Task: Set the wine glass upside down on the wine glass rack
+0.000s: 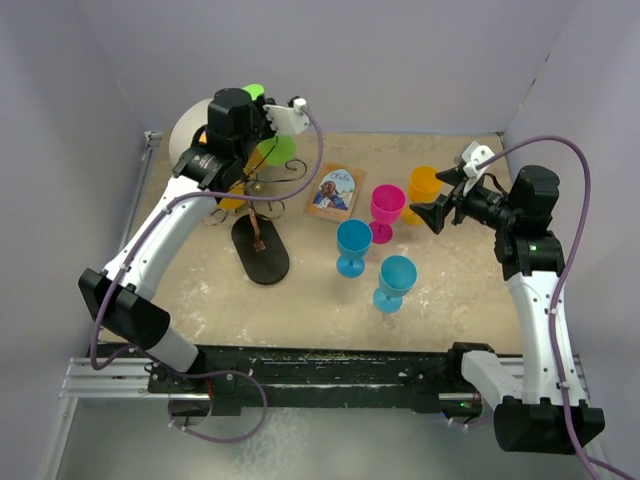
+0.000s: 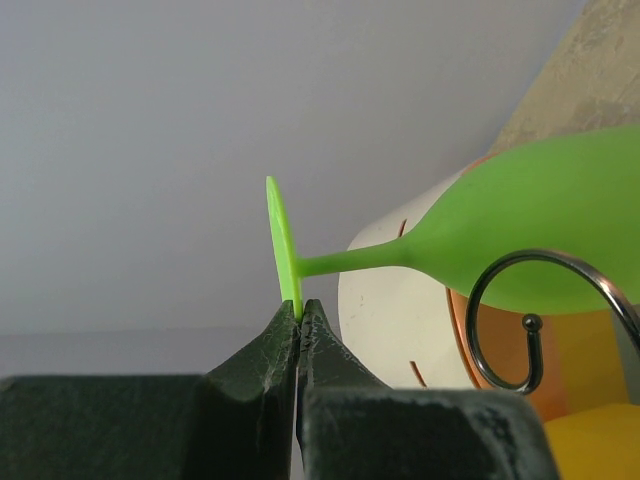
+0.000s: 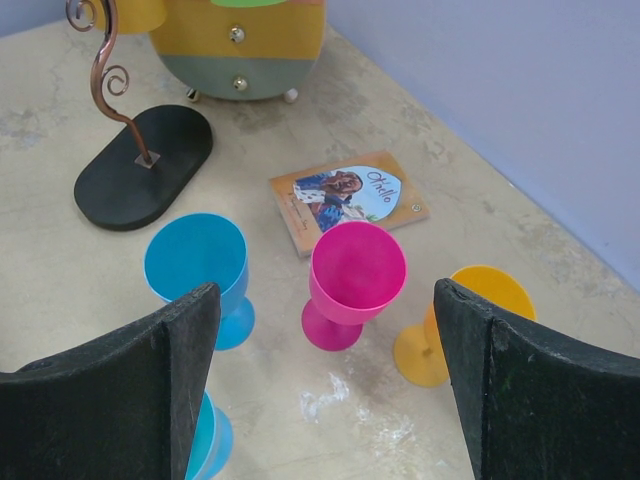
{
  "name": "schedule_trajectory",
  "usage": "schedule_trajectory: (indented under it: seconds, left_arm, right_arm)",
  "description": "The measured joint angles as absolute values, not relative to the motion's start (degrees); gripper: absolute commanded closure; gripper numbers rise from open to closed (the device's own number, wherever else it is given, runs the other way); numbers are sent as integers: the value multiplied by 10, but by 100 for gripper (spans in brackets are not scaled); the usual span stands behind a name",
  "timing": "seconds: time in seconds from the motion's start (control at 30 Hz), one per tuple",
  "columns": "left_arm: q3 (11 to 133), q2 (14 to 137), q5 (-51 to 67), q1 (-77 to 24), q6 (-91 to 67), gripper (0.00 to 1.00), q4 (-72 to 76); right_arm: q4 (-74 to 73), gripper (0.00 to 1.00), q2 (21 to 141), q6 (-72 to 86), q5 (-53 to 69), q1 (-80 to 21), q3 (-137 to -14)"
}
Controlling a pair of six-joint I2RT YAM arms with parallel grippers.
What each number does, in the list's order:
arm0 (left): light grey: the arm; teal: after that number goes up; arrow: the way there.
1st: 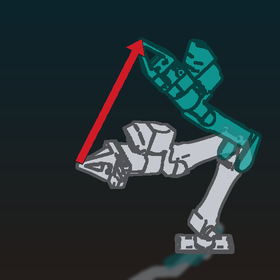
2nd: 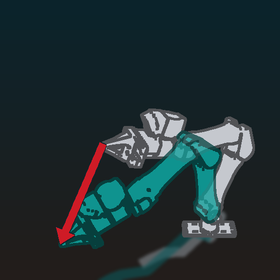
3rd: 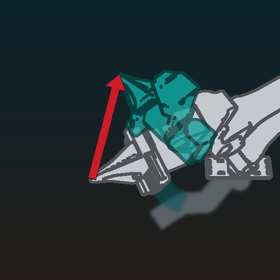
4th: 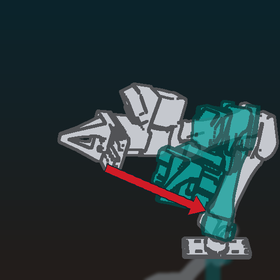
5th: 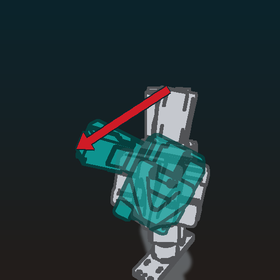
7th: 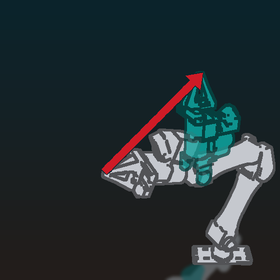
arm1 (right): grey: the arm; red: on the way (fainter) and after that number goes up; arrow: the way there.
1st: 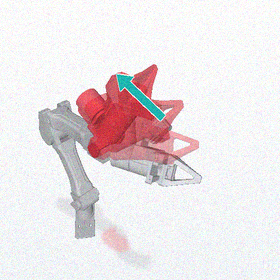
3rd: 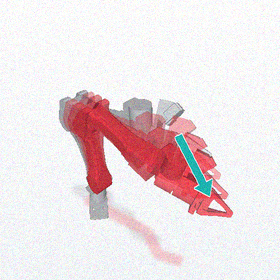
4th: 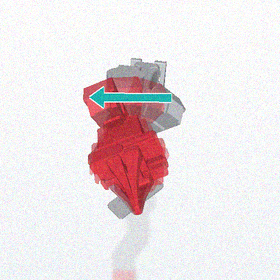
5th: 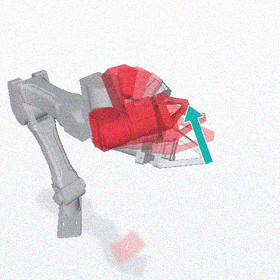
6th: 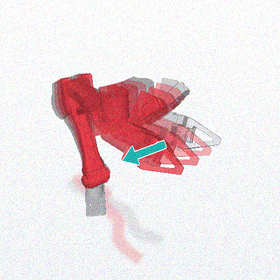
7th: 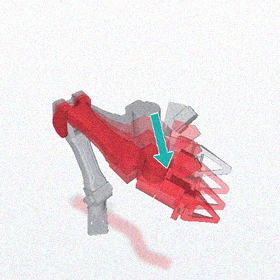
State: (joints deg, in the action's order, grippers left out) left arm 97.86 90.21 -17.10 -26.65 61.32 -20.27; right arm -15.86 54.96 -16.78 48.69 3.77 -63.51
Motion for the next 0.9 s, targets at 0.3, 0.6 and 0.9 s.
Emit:
schedule_trajectory:
  seconds: [0.3, 0.6, 0.9]
  left_arm:
    - [978, 882, -178, -273, 613, 100, -241]
    - [976, 882, -193, -278, 622, 100, -281]
    - [976, 877, -197, -283, 625, 100, -312]
  right_arm:
    - [-154, 10, 550, -168, 486, 38, -633]
    - [-151, 10, 550, -168, 486, 38, -633]
    - [-147, 10, 550, -168, 485, 38, -629]
